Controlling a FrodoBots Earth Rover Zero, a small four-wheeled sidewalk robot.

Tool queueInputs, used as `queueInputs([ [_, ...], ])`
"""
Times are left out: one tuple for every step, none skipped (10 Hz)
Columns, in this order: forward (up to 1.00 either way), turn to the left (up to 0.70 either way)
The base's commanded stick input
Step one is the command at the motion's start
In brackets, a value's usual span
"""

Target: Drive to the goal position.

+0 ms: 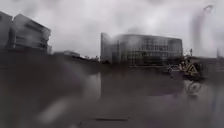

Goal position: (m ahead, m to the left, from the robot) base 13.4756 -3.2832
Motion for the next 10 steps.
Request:
queueInputs([
  [0.7,0.0],
  [0.7,0.0],
  [0.7,0.0],
  [0.7,0.0],
  [0.7,0.0],
  [0.7,0.0],
  [0.7,0.0],
  [0.7,0.0],
  [0.7,0.0],
  [0.7,0.0],
])
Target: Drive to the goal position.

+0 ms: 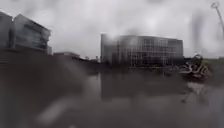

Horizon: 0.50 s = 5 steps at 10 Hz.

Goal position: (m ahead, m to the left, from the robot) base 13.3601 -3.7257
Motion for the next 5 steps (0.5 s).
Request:
queueInputs([
  [0.7,0.0],
  [0.7,0.0],
  [0.7,0.0],
  [0.7,0.0],
  [0.7,0.0],
])
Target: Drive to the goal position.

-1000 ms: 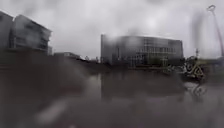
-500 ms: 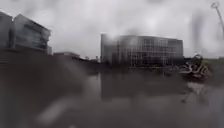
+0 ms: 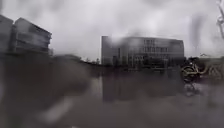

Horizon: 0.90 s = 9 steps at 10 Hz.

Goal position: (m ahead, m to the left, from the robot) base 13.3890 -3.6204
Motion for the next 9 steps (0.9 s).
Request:
queueInputs([
  [0.7,0.0],
  [0.7,0.0],
  [0.7,0.0],
  [0.7,0.0],
  [0.7,-0.08],
  [0.7,-0.29],
  [0.7,-0.31],
  [0.7,-0.01],
  [0.7,0.0],
])
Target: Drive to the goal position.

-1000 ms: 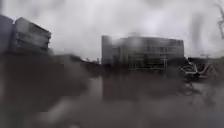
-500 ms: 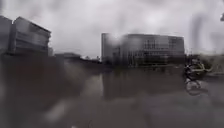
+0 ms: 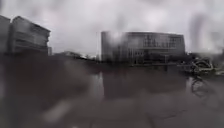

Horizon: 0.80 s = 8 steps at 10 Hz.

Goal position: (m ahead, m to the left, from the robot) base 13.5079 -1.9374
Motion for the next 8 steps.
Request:
queueInputs([
  [0.7,0.0],
  [0.7,0.0],
  [0.7,0.0],
  [0.7,0.0],
  [0.7,0.0],
  [0.7,0.0],
  [0.7,0.0],
  [0.7,0.0],
])
